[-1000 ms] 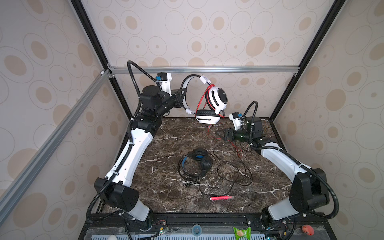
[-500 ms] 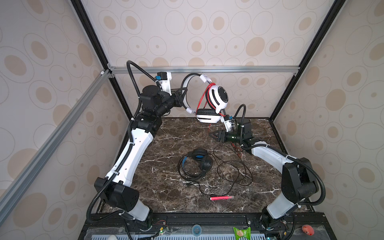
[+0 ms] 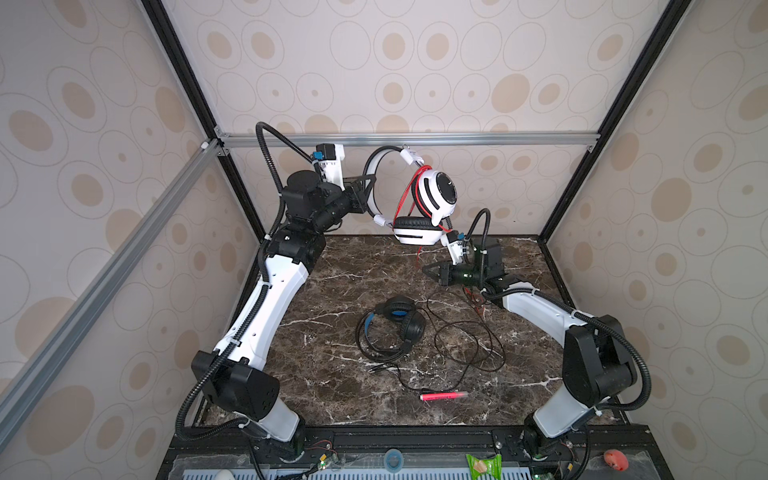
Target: Wrap the headphones
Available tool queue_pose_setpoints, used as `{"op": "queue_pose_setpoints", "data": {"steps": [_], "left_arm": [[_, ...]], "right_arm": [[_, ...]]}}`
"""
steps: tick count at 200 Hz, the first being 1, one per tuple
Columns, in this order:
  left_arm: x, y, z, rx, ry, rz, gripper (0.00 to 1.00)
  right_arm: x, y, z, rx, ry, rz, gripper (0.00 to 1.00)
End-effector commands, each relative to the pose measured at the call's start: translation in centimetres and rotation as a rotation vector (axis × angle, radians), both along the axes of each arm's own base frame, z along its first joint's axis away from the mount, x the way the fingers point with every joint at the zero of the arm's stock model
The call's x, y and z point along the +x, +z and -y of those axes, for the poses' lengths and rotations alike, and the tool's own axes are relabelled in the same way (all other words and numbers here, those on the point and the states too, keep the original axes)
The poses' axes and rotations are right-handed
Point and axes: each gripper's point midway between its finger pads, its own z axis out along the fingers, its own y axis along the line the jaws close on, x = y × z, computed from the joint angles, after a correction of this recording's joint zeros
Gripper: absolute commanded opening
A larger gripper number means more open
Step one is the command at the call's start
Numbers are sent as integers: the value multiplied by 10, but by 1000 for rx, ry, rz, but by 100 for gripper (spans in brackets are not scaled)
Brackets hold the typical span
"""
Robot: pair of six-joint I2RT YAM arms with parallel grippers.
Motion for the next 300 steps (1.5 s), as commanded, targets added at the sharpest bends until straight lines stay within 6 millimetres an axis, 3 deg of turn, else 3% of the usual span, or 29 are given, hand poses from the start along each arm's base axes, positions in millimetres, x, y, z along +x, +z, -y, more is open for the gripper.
{"op": "queue_pose_setpoints", "data": {"steps": [1, 137, 174, 211, 226, 241, 262, 300], "left_arm": [[-14, 51, -5, -91, -14, 121, 0], [-7, 60, -5, -140, -31, 131, 0], [-6, 62, -6, -152, -31, 135, 0], [-8, 68, -12, -166, -24, 151, 0], [-7, 71, -13, -168, -21, 156, 0], [-6, 70, -13, -160, -19, 152, 0], [-8, 70, -9, -150, -48, 150, 0], [-8, 71, -6, -148, -73, 144, 0]], "right_arm": [[-5, -1, 9, -42, -21, 4, 1], [-33, -51, 65, -186, -142, -125, 0], [-32, -53, 81, -212, -180, -124, 0], [-33, -67, 95, -257, -217, -176, 0], [-36, -58, 92, -237, -185, -146, 0], [-39, -28, 84, -194, -131, -48, 16], [-35, 20, 80, -143, -123, 94, 54], [-14, 93, 66, -44, -105, 229, 100]]}}
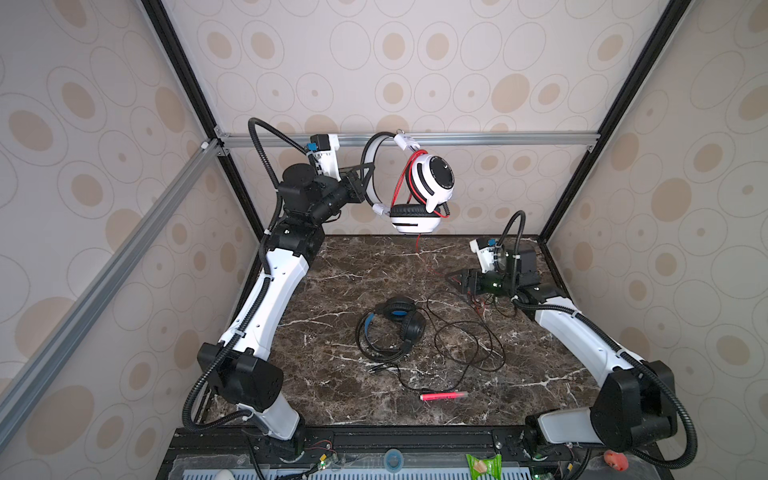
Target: Wrap the headphones
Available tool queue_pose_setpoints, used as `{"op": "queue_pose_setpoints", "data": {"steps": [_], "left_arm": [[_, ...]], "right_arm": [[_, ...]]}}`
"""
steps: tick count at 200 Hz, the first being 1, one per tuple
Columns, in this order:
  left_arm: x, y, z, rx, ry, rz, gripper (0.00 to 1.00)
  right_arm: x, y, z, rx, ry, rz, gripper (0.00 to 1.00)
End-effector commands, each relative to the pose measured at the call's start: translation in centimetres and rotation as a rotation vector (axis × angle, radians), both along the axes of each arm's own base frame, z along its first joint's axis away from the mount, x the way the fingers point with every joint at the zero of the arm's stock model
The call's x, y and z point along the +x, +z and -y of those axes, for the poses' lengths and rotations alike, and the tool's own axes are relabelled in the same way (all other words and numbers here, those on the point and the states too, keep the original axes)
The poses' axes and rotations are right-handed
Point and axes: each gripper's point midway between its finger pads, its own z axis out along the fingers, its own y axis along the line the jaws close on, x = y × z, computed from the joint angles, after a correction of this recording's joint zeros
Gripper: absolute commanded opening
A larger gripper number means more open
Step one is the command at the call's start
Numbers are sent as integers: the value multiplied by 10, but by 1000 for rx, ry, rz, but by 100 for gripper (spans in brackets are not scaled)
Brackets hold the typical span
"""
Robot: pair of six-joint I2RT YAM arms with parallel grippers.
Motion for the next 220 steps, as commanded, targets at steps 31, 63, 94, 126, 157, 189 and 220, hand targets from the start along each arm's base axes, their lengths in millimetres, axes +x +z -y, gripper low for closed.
{"op": "queue_pose_setpoints", "data": {"steps": [31, 63, 94, 126, 157, 189, 220], "left_arm": [[-19, 46, -1, -71, -50, 96, 0], [-19, 44, 1, -70, -63, 84, 0], [-20, 43, 1, -74, -62, 77, 0], [-18, 41, 1, -77, -64, 68, 0], [-17, 41, 1, -83, -63, 67, 0], [-16, 41, 1, -96, -64, 65, 0], [-15, 45, 1, -106, -65, 74, 0]], "right_arm": [[31, 103, -27, 109, 84, 255, 100], [42, 133, -47, 101, 152, 329, 100], [56, 154, -56, 128, 170, 378, 100], [56, 166, -80, 161, 227, 402, 94], [58, 172, -86, 184, 246, 409, 72], [58, 162, -86, 174, 249, 386, 29], [60, 138, -82, 149, 220, 330, 0]]}}
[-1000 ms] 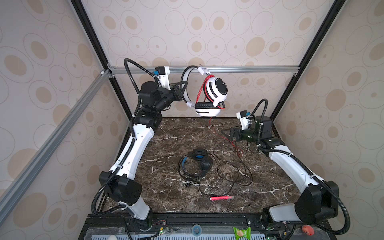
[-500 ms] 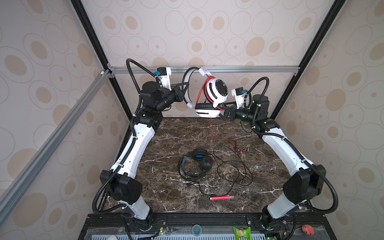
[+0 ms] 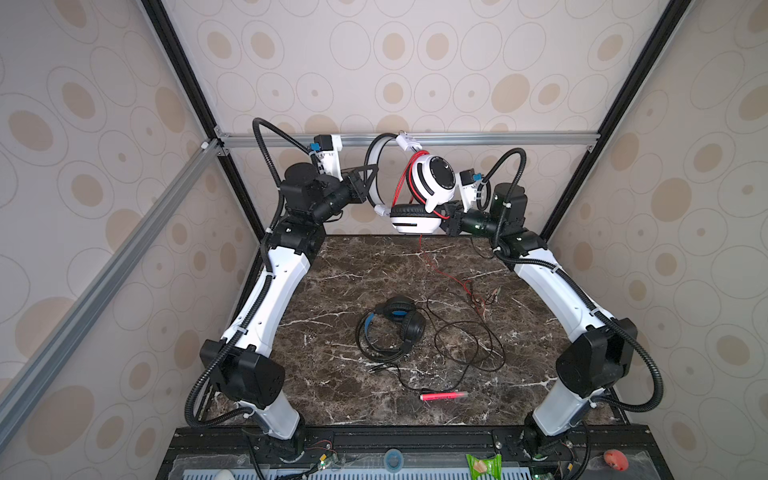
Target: Wrap the headphones
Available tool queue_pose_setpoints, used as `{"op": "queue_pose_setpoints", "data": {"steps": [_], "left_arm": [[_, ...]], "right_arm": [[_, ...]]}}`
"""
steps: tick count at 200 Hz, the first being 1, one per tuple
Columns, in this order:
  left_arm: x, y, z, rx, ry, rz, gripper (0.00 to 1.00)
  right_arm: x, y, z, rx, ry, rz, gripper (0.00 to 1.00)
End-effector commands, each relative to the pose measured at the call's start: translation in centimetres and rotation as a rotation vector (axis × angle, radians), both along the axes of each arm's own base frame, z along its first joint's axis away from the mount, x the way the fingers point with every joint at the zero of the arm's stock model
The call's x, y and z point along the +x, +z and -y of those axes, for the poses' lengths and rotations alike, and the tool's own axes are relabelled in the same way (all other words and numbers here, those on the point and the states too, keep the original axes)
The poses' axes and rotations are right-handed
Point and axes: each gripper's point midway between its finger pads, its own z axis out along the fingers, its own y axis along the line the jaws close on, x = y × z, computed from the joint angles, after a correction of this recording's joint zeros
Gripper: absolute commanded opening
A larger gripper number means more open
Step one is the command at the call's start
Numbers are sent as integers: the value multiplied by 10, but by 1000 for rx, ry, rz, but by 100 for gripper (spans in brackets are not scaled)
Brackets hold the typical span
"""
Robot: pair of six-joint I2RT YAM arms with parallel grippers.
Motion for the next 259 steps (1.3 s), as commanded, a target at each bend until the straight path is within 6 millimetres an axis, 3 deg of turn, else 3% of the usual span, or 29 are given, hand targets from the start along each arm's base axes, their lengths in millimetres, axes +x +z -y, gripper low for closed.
{"op": "queue_pose_setpoints", "data": {"steps": [1, 58, 83, 116, 168, 200, 232, 259], "left_arm": [[-17, 52, -6, -86, -12, 116, 0], [-20, 57, -8, -98, -9, 129, 0], [-19, 58, -8, -105, -10, 127, 0], [-15, 56, -7, -115, -19, 119, 0], [-11, 54, -5, -106, -19, 106, 0], [-12, 55, -4, -102, -23, 101, 0], [-13, 55, -4, -93, -19, 95, 0], [-13, 57, -4, -94, -16, 94, 0]], "right_arm": [[-1, -14, 2, -12, -13, -30, 0], [17, -91, 28, -77, -145, -209, 0], [14, -108, 31, -83, -158, -247, 0], [9, -102, 28, -49, -133, -240, 0], [6, -75, 19, 37, -68, -191, 15], [13, -73, 8, 87, -36, -197, 23], [17, -70, -7, 100, -2, -185, 38], [21, -67, -14, 145, 27, -177, 57]]}}
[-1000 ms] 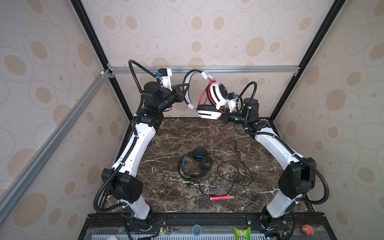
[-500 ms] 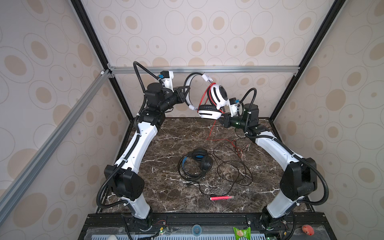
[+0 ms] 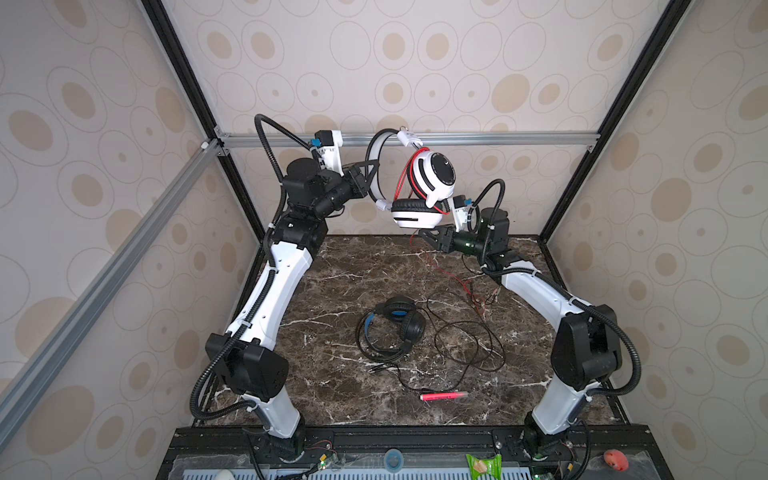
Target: Wrap the headphones
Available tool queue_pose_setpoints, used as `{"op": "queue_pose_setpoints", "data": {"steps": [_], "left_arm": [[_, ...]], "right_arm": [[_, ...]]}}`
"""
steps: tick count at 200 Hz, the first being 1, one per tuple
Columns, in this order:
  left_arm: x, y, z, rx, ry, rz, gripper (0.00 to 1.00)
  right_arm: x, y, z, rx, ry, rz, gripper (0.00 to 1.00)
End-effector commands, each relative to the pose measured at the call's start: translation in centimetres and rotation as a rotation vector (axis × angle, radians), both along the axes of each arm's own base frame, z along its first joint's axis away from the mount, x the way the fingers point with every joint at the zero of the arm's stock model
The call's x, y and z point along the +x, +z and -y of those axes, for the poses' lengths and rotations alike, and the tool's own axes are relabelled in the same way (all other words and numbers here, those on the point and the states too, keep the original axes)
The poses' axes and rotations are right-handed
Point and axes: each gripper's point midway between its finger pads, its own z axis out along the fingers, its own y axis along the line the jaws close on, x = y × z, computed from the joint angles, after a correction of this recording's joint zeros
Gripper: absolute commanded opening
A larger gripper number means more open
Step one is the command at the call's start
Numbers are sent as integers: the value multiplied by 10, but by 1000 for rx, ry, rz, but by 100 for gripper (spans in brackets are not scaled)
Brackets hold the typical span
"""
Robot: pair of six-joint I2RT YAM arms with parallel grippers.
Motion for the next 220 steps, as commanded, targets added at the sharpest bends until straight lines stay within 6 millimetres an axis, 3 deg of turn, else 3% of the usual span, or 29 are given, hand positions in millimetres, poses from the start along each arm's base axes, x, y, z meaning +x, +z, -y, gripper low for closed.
{"op": "queue_pose_setpoints", "data": {"steps": [1, 35, 91, 133, 167, 220], "left_arm": [[-22, 51, -7, -68, -11, 106, 0], [-21, 53, -7, -67, -10, 106, 0], [-19, 58, -5, -42, -15, 110, 0], [-20, 62, -5, -40, -16, 113, 0], [-22, 66, -8, -45, -5, 120, 0], [-19, 60, -8, -23, 4, 103, 0]], "right_arm": [[0, 24, -10, 70, 43, 58, 57], [-8, 17, -12, 39, 77, 72, 62], [-47, 0, -13, -126, 188, 112, 65], [-43, 5, -13, -125, 176, 124, 64], [-31, 0, 9, -105, 73, 93, 64], [-49, -14, 25, -160, 53, 79, 66]]}}
